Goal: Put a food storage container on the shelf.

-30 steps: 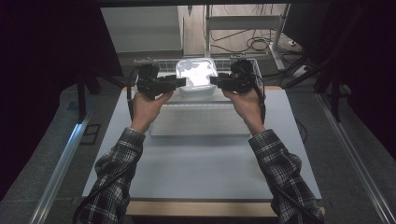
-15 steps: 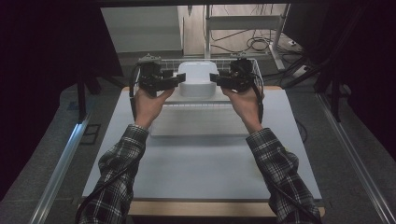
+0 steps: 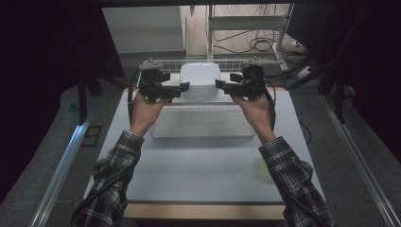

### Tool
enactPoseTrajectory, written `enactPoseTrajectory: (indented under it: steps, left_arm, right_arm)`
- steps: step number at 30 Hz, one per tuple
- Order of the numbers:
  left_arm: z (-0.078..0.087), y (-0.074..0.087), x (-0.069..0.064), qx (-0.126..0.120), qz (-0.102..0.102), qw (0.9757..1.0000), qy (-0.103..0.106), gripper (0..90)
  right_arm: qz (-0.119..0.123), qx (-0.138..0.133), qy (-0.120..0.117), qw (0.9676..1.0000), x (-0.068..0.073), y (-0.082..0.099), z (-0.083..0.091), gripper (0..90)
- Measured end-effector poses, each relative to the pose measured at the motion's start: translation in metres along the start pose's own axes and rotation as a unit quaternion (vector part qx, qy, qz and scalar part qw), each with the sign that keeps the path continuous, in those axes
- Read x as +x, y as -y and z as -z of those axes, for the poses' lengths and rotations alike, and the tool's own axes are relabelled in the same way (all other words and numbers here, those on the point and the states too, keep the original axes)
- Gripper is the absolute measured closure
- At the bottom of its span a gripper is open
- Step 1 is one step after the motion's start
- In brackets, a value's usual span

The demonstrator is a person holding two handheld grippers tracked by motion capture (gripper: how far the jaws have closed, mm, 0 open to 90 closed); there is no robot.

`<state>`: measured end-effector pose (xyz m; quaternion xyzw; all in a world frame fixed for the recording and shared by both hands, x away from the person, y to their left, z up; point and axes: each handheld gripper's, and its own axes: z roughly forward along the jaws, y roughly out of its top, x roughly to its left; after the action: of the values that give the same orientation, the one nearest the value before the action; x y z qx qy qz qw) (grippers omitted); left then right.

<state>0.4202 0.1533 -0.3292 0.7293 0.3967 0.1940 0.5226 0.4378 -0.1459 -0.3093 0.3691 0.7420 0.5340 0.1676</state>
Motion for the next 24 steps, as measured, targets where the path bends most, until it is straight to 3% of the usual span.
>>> enactPoseTrajectory:
  steps: [6, 15, 24]
  left_arm:
    - [0.01, 0.007, -0.007, -0.002, -0.01, 0.9998, 0.017, 7.2]
    - [0.021, 0.025, -0.02, -0.003, -0.046, 0.9989, 0.013, 4.6]
    - [0.033, 0.046, -0.031, -0.003, -0.059, 0.9981, 0.017, 6.4]
  right_arm:
    - [0.009, 0.005, -0.007, 0.9999, 0.0, 0.009, 0.008, 21.9]
    - [0.027, 0.018, -0.026, 0.9991, 0.006, 0.026, 0.013, 15.1]
    - [0.045, 0.024, -0.05, 0.9974, 0.019, 0.04, 0.02, 9.9]
